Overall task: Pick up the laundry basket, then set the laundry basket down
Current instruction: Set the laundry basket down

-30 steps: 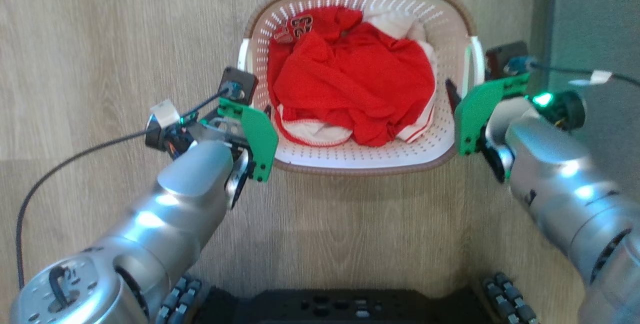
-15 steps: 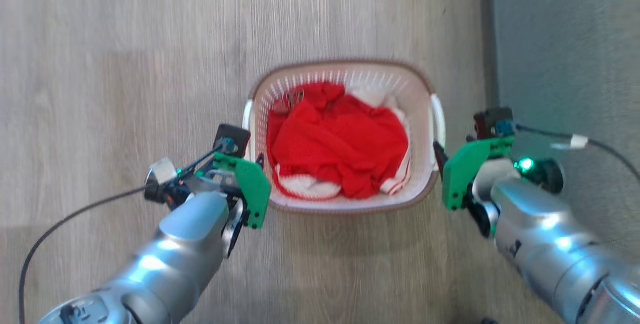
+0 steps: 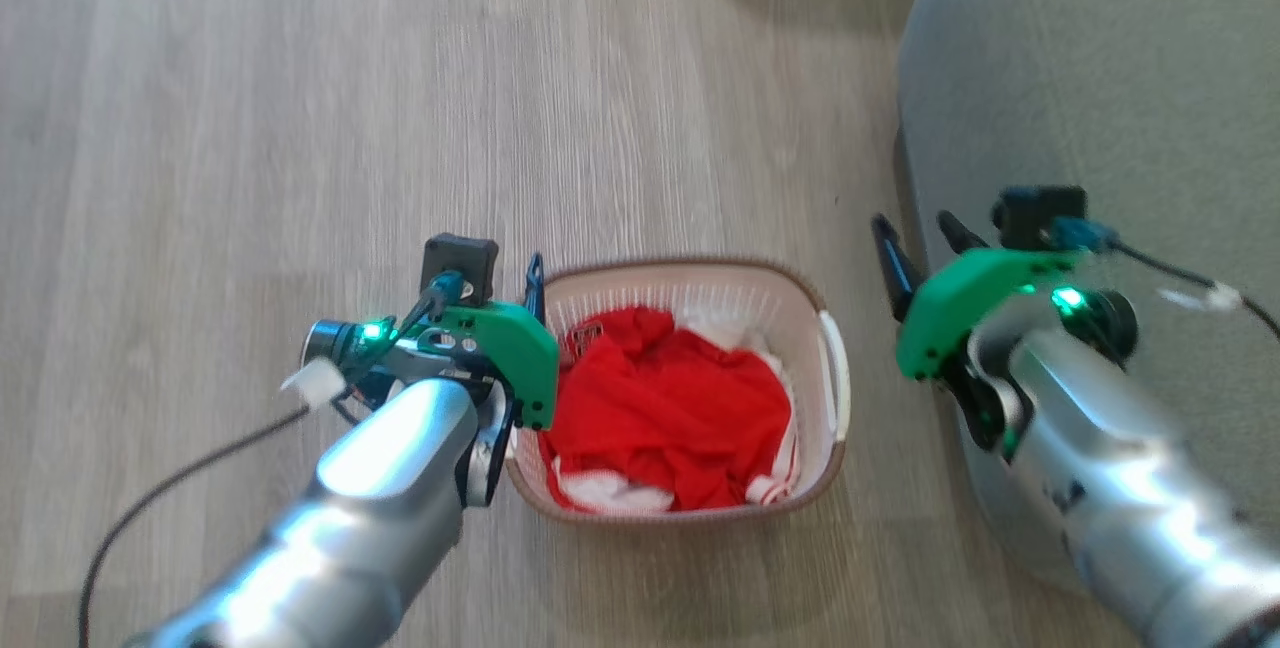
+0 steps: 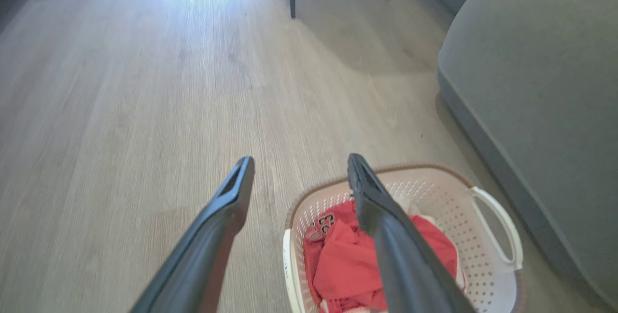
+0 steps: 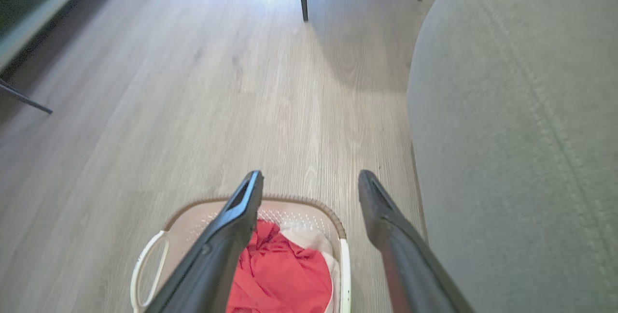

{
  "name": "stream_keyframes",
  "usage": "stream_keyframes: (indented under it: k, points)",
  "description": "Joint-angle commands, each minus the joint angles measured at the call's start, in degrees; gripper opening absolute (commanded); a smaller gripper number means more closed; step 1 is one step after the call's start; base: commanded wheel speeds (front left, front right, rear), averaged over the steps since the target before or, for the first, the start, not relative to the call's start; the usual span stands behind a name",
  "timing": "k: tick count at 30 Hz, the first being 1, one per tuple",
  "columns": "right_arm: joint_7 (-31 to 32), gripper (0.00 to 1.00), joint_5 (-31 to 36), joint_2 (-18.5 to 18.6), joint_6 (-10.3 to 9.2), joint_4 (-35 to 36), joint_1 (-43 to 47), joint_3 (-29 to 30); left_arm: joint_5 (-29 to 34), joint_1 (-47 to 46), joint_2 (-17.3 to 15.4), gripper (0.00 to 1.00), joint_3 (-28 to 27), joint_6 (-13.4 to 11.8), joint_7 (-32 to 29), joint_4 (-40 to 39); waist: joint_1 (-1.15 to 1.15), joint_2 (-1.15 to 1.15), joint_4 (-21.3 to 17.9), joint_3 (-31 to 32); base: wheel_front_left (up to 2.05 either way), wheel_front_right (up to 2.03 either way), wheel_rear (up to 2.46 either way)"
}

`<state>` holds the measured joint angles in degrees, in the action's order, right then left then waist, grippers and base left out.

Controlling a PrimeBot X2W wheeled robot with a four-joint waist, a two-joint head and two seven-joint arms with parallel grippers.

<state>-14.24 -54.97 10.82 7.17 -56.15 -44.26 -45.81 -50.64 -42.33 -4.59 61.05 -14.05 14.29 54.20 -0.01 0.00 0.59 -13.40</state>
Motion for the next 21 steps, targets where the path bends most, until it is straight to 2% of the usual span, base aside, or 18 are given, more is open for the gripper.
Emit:
stream_keyframes:
  k: [1,2,3,4,5,6,8,9,12,15,16,17,21]
  points:
    - [-0.7,1.00,3.8,0.4,0.32,3.3,4.3,3.7,3.5,1.9,-2.8,1.00,-4.4,-1.6,0.7,-4.4,0.01,0.00,0.0,3.4,0.00,0.00,0.00]
    - [-0.7,1.00,6.5,0.5,0.32,5.5,5.9,7.2,5.9,3.6,-3.5,1.00,-6.9,-2.5,0.7,-7.5,0.01,0.00,0.0,4.1,0.00,0.00,0.00]
    - [-0.7,1.00,12.4,0.2,0.32,10.3,9.6,13.7,10.7,7.2,-4.7,1.00,-11.8,-3.7,0.7,-13.7,0.01,0.00,0.0,5.6,0.00,0.00,0.00]
    - [-0.7,1.00,12.4,0.2,0.32,10.3,9.6,13.7,10.7,7.2,-4.7,1.00,-11.8,-3.7,0.7,-13.7,0.01,0.00,0.0,5.6,0.00,0.00,0.00]
    - [-0.7,1.00,15.4,-0.2,0.32,12.8,11.5,16.9,13.1,9.2,-5.1,1.00,-14.1,-4.1,0.7,-16.7,0.01,0.00,-0.1,6.2,0.00,0.00,0.00]
    - [-0.7,1.00,20.7,-1.6,0.32,17.9,15.3,22.5,17.9,12.8,-5.5,1.00,-18.5,-4.0,0.7,-22.9,0.01,0.00,-0.1,7.2,0.00,0.00,0.00]
    - [-0.7,1.00,25.3,-3.1,0.32,22.9,19.0,27.0,21.6,16.6,-5.4,1.00,-23.0,-3.6,0.7,-28.1,0.01,0.00,-0.1,8.1,0.00,0.00,0.00]
    - [-0.7,1.00,25.3,-3.1,0.32,22.9,19.0,27.0,21.6,16.6,-5.4,1.00,-23.0,-3.6,0.7,-28.1,0.01,0.00,-0.1,8.1,0.00,0.00,0.00]
    - [-0.7,1.00,31.0,-5.0,0.32,29.9,23.8,31.9,26.6,21.9,-4.1,1.00,-30.0,-1.7,0.7,-36.3,0.01,0.00,-0.1,9.1,0.00,0.00,0.00]
    - [-0.7,1.00,35.0,-6.3,0.32,35.7,27.7,34.1,30.8,26.4,-2.3,1.00,-34.9,0.7,0.7,-41.5,0.01,0.00,-0.2,9.8,0.00,0.00,0.00]
    - [-0.7,1.00,35.0,-6.3,0.32,35.7,27.7,34.1,30.8,26.4,-2.3,1.00,-34.9,0.7,0.7,-41.5,0.01,0.00,-0.2,9.8,0.00,0.00,0.00]
    - [-0.7,1.00,36.6,-6.8,0.32,39.1,30.0,35.3,33.1,28.8,-1.3,1.00,-37.4,2.4,0.7,-44.1,0.01,0.00,-0.3,10.3,0.00,0.00,0.00]
    - [-0.8,1.00,38.6,-7.6,0.32,44.6,33.6,37.4,35.4,32.7,0.5,1.00,-41.1,5.5,0.7,-46.5,0.01,0.00,-0.5,10.8,0.00,0.00,0.00]
